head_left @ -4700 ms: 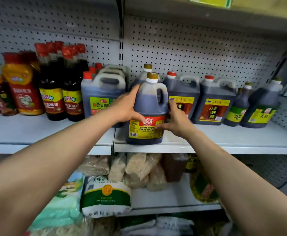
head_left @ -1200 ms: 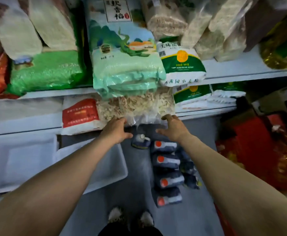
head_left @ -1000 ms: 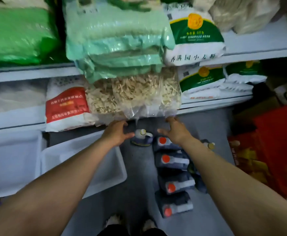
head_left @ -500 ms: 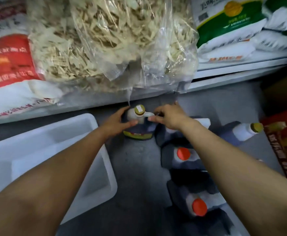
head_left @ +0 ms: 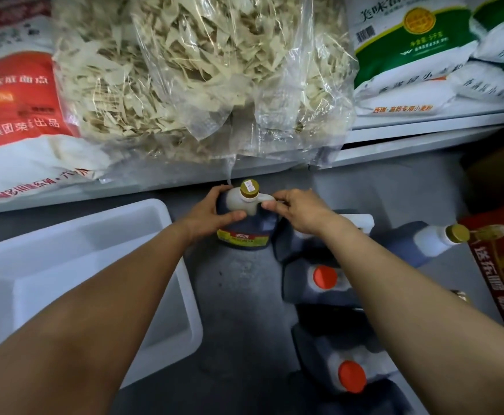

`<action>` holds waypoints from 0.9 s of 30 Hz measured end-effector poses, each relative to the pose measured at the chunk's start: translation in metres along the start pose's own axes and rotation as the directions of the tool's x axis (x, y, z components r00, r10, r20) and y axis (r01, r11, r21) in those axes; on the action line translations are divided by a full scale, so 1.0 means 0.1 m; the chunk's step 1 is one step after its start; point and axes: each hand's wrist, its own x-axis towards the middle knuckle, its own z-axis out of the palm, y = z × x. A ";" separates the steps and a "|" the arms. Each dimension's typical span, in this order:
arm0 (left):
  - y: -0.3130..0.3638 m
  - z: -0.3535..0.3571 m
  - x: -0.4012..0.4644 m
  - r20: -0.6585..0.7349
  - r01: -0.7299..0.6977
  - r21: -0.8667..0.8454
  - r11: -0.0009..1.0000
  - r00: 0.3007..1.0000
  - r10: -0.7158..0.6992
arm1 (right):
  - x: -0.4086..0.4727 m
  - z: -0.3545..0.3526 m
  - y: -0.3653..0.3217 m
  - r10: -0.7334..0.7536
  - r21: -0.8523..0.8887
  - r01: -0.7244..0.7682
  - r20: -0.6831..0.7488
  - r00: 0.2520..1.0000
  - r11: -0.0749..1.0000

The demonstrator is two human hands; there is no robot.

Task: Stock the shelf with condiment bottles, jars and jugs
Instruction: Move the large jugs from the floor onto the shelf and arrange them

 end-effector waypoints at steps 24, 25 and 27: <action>1.89 -0.73 -1.66 -0.064 0.124 0.077 0.989 0.991 -0.119 | -1.35 -1.21 -1.25 0.054 0.492 0.004 -0.104 0.993 0.871; 2.12 -0.81 -1.82 -0.062 0.112 0.050 0.992 0.992 -0.108 | -1.49 -1.39 -1.37 0.055 0.478 0.008 -0.117 0.992 0.879; 2.60 -0.97 -2.12 -0.047 0.094 0.029 0.995 0.995 -0.092 | -1.78 -1.79 -1.60 0.060 0.460 0.007 -0.130 0.990 0.888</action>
